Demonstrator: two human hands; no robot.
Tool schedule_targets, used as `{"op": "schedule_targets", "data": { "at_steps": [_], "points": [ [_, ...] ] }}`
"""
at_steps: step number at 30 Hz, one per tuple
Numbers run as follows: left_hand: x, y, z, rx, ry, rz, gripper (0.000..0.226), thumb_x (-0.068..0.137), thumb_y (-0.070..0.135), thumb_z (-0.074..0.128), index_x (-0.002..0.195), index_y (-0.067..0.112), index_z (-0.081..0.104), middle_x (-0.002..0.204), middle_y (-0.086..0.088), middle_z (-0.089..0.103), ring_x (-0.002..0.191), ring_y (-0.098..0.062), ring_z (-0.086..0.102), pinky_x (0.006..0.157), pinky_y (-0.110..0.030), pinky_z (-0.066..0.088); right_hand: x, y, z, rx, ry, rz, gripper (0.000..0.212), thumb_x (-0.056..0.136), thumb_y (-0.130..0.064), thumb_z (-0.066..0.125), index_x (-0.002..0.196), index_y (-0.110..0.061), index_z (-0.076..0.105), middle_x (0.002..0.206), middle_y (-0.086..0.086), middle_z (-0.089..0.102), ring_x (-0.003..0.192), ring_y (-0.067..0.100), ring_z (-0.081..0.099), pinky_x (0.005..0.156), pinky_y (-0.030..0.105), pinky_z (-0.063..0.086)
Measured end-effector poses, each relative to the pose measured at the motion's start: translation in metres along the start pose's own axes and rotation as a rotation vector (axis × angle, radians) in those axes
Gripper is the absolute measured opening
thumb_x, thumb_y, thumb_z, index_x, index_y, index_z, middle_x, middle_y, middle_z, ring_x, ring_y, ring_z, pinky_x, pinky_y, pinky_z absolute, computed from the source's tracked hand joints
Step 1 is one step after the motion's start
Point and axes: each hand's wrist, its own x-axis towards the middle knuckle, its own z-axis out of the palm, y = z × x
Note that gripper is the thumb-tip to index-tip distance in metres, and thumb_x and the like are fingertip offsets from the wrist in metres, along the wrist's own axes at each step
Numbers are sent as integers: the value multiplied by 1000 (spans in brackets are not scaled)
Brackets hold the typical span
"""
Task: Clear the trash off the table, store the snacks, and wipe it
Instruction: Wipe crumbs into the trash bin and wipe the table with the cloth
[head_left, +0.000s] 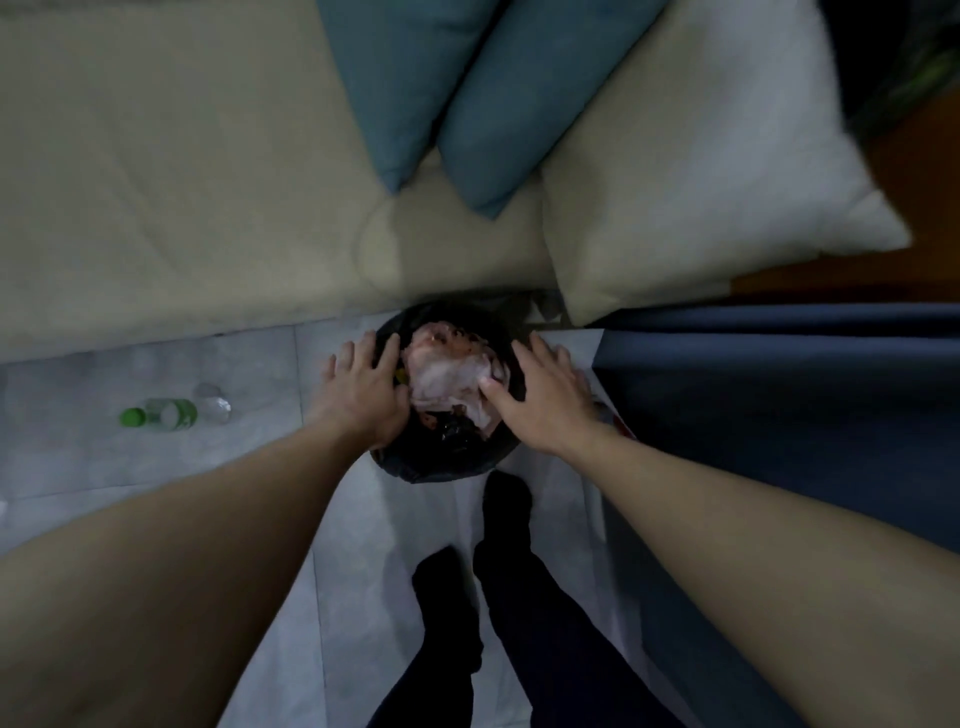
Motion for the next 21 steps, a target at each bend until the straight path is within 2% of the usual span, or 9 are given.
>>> {"op": "schedule_targets", "data": {
  "at_steps": [3,9,21],
  "points": [
    [-27,14,-46,14,70,67,65,98,44,30,156,22,12,163,-10,12,149,-32,11,122,-47,9,-33,-13,-41,-38,42,1,82,91,-75,27,156,-26,21,166,-1,7,151,30,7,121,52,8],
    [-92,44,-135,53,135,135,63,100,50,24,156,24,13,164,-5,10,151,-29,7,122,-46,5,-106,-38,-120,-57,159,7,80,93,-73,23,156,-25,22,166,-2,7,152,26,2,122,51,0],
    [-218,110,-269,114,355,296,64,99,50,26,157,27,11,165,-3,10,151,-28,7,122,-46,5,-246,-55,-244,-63,380,45,83,91,-75,15,157,-24,21,166,-1,6,152,23,-2,121,51,-3]
  ]
}}
